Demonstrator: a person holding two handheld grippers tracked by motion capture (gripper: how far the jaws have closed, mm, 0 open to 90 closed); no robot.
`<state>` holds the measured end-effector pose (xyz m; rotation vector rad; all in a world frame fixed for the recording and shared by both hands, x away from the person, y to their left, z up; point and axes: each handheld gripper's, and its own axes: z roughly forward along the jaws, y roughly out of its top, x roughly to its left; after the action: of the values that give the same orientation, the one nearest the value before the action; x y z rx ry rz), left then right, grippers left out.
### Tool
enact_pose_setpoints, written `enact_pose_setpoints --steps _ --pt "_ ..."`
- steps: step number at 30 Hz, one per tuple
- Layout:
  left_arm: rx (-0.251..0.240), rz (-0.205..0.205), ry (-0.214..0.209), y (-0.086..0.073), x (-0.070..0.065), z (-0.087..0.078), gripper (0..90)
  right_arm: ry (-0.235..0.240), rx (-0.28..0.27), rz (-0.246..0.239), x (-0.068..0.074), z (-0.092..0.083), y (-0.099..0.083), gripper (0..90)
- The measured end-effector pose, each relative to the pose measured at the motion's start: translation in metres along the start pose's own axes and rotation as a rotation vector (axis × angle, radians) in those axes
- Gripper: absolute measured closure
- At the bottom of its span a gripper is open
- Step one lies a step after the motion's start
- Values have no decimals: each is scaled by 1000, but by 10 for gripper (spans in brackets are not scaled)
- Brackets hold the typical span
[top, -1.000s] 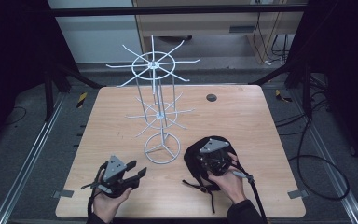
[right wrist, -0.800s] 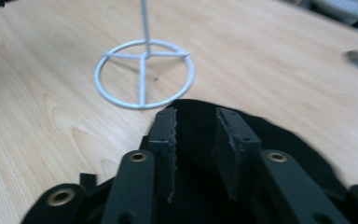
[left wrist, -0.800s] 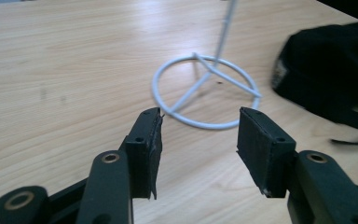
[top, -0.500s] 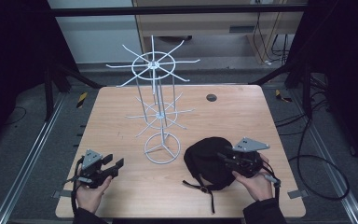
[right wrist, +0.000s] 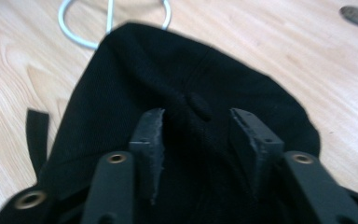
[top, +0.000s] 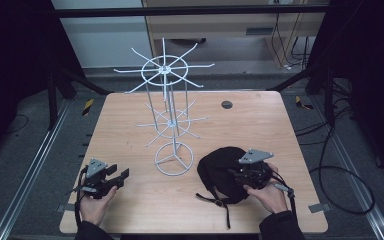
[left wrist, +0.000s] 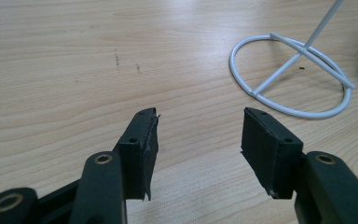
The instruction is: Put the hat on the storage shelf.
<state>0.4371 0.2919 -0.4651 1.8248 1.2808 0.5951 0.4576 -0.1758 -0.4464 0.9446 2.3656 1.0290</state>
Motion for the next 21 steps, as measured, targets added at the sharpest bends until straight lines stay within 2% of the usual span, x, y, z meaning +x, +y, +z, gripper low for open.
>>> enact_pose_setpoints --steps 1,2,4,6,14,21 --pt "0 0 0 0 0 0 454 0 0 0 0 0 0 584" --pt "2 -2 -2 0 1 0 454 11 25 1 0 3 -1 659" --pt "2 -13 -4 0 2 0 454 16 39 0 -1 3 -1 748" --pt "1 -17 -3 -1 3 1 454 19 40 9 -2 2 -2 792" --pt "3 -24 -5 0 6 0 455 8 17 13 -6 -6 -3 815" --pt "-2 -14 0 -1 6 0 451 -6 -59 37 -10 -24 -1 817"
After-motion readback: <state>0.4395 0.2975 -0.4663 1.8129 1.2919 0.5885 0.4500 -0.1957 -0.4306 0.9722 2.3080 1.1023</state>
